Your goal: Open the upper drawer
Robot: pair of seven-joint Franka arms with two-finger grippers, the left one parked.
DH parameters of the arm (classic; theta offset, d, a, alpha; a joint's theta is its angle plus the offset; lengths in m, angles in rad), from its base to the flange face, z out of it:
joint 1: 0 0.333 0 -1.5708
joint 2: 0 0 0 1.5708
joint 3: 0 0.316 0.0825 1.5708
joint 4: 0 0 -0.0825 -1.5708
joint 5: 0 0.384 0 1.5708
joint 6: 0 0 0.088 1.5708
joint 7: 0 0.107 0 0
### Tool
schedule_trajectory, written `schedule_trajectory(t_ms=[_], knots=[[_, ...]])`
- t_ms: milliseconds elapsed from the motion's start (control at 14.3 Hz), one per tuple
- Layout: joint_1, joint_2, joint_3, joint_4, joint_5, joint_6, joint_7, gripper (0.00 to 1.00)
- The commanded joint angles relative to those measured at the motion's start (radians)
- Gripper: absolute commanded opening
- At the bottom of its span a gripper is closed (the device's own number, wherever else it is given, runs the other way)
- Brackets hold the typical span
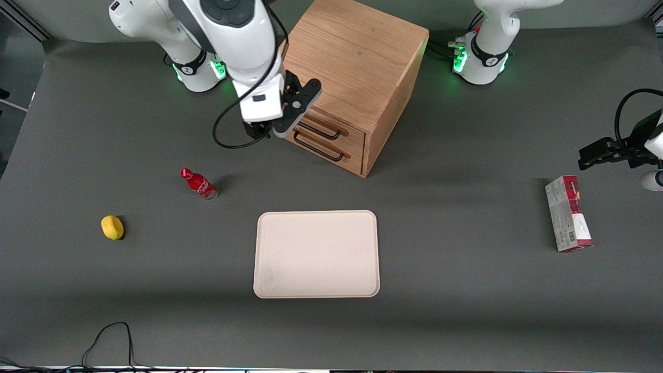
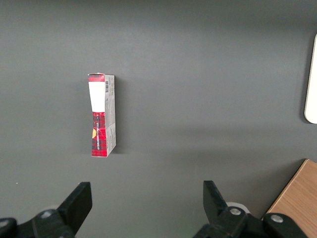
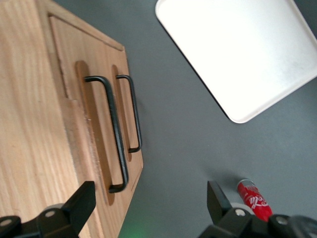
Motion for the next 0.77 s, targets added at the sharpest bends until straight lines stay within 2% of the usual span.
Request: schedule_trajectory(t_ms=[0, 350, 490, 700], knots=[[0.015, 0.031, -0.008, 0.031, 0.019, 0.009, -0.135, 1.0], [0.021, 0.032, -0.008, 0.027, 0.024, 0.03, -0.184, 1.0], [0.024, 0.034, -0.006, 0.022, 0.054, 0.046, -0.185, 1.0], [0.035, 0.038, -0.005, 0.007, 0.064, 0.057, -0.185, 1.0]])
